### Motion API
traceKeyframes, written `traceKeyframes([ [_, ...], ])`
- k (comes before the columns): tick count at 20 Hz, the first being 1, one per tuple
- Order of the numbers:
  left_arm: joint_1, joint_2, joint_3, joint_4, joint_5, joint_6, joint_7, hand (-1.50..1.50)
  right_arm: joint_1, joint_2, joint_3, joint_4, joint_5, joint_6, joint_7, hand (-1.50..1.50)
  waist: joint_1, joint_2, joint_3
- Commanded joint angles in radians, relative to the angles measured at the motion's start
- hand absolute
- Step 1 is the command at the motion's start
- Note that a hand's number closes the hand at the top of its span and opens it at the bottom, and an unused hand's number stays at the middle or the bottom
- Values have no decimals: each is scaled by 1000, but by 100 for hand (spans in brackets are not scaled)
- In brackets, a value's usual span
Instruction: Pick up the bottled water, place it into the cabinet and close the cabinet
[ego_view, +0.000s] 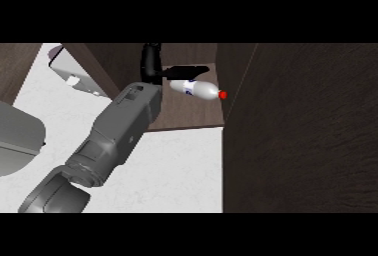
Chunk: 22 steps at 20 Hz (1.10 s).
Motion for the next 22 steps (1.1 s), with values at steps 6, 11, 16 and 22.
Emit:
traceKeyframes([
  [6, 77, -33, -16, -82, 22, -77, -32, -150, -19, 29, 33, -95, -52, -45, 95, -150, 42, -20, 1],
  [11, 139, -34, -62, -181, 54, -51, -14, -150, 55, 39, 70, -96, -16, -29, 55, -150, 37, -26, 1],
  [16, 308, -34, -173, -383, 109, -92, 17, -150, 57, 46, 78, -107, -13, -48, 68, -150, 62, -34, 1],
  [22, 481, -34, -291, -625, 161, -178, 41, -150, 66, 56, 124, -129, 39, -71, 83, -150, 74, -35, 0],
])
